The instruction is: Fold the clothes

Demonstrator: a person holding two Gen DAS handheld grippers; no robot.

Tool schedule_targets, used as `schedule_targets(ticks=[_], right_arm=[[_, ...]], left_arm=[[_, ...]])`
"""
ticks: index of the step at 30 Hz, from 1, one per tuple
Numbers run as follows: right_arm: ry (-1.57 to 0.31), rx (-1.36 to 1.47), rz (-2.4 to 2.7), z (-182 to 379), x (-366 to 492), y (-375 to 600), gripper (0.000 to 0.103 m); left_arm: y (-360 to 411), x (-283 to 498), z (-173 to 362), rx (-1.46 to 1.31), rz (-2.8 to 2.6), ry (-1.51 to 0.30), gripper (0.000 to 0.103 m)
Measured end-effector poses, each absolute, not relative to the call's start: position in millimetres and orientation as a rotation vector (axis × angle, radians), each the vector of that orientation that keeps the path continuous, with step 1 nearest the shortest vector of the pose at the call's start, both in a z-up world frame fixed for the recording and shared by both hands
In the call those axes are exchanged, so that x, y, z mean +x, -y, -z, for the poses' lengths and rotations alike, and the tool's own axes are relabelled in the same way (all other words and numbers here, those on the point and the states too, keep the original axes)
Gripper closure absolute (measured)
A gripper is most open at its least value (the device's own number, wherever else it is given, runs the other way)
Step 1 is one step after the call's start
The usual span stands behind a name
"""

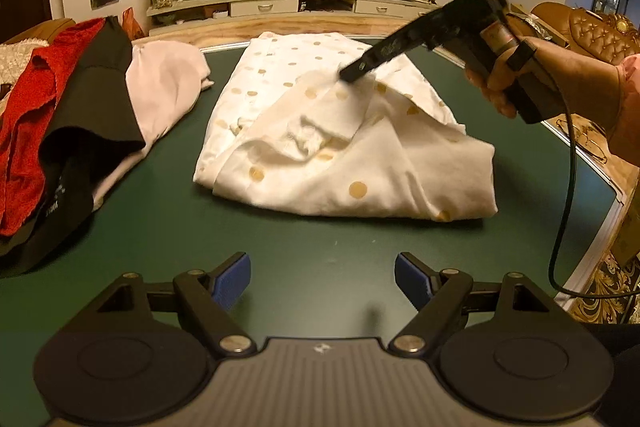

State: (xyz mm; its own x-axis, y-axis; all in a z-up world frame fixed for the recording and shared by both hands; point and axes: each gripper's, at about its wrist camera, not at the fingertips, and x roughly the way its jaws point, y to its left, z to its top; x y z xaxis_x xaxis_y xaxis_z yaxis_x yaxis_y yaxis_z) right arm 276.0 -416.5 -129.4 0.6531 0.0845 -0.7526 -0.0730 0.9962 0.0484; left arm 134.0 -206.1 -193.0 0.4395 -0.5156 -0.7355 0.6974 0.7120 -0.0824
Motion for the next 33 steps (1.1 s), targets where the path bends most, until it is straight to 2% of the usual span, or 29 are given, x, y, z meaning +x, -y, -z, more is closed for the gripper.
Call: schedule_targets(ticks=[5, 12, 15, 17, 19, 22, 27, 33], right_arm=[[-0.791, 0.231, -0.098, 119, 274, 443, 0.09], [-0.82, 0.436, -0.046, 145, 283, 470, 0.088], [-0.81, 0.466, -0.039, 153, 280, 476, 0.075], [-0.8, 0.477, -0.05, 150, 275, 479, 0.062], [-0.779, 0.46, -0.027, 142, 266, 482, 0.058], [-0.773, 0.484, -0.035, 134, 250, 490, 0.055], [-0.876, 0.482, -0.147, 138, 231, 482, 0.055], [-0.875, 0.478, -0.129, 146, 246, 474, 0.049]], left_arm=[[204, 137, 192, 0.237, 0.757, -0.812, 0.019], [210, 150, 183, 0.27, 0.751, -0.766, 0.019], [214, 159, 180, 0.274, 0.737, -0.755, 0.019], [218, 166, 177, 0.282, 0.73, -0.745, 0.019], [223, 172, 175, 0.291, 0.733, -0.735, 0.019], [231, 181, 174, 0.313, 0.736, -0.723, 0.019], [244, 196, 176, 0.322, 0.743, -0.727, 0.019], [259, 206, 183, 0.328, 0.747, -0.738, 0.019]])
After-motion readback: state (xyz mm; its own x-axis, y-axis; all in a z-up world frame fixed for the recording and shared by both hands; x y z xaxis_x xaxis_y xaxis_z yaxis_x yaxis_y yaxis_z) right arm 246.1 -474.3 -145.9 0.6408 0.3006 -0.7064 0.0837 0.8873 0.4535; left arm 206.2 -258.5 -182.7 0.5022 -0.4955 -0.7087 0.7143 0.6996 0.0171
